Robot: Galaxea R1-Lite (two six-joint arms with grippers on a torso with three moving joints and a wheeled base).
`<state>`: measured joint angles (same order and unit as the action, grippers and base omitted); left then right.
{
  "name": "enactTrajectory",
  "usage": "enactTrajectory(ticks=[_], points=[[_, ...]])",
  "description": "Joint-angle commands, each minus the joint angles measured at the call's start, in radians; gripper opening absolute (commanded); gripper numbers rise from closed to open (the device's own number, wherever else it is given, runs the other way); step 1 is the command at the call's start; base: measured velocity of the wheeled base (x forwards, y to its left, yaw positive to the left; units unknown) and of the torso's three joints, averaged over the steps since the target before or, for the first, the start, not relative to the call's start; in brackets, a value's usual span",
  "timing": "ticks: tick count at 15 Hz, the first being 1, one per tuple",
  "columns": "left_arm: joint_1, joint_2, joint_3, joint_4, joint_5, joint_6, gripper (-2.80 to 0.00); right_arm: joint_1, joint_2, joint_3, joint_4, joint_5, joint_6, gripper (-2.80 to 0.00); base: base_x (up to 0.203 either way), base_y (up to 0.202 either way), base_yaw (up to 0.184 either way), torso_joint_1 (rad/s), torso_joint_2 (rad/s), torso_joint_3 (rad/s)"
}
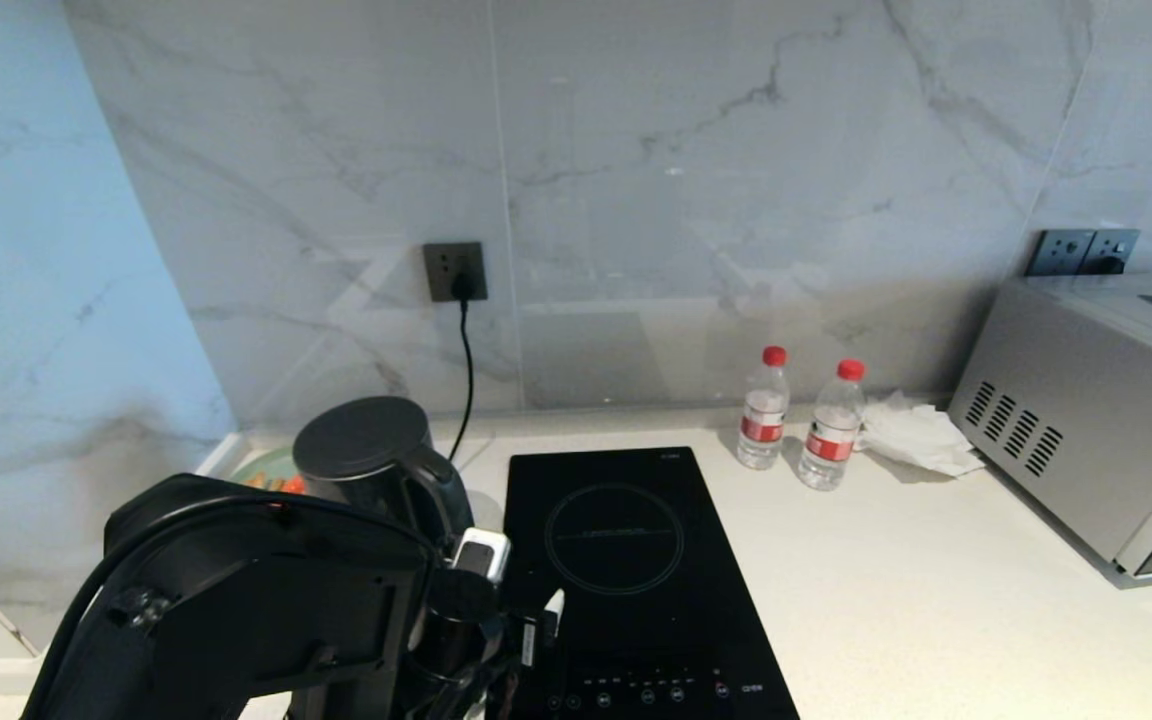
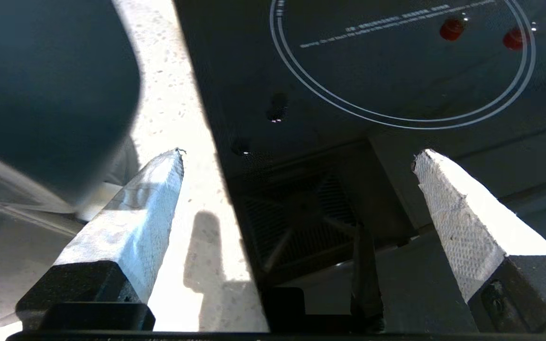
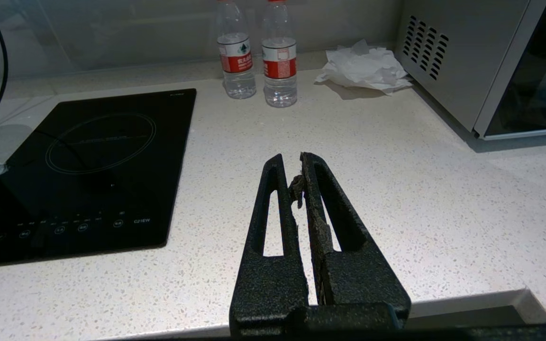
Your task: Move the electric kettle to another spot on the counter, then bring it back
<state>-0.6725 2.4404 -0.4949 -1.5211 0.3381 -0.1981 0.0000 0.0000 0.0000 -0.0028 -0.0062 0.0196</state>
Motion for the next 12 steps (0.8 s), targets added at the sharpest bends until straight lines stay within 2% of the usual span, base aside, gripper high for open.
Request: enactTrajectory(ticks=[1,3,12], points=[[0.005,0.002,0.002,-0.009,0.006,-0.003,0.0,0.0,0.0,0.0,0.0,0.0,0.0,-2.8,0.0,0.0,0.0,0.0,0.0,0.0],[0.005,0.009,-0.001,-0.009,0.044,-0.006,0.0,0.0,0.0,0.0,0.0,0.0,0.0,-2.8,0.0,0.0,0.0,0.0,0.0,0.0],[-0.001,0.034,-0.01,-0.009,0.038,0.006,0.0,0.0,0.0,0.0,0.0,0.0,0.0,-2.8,0.0,0.0,0.0,0.0,0.0,0.0]])
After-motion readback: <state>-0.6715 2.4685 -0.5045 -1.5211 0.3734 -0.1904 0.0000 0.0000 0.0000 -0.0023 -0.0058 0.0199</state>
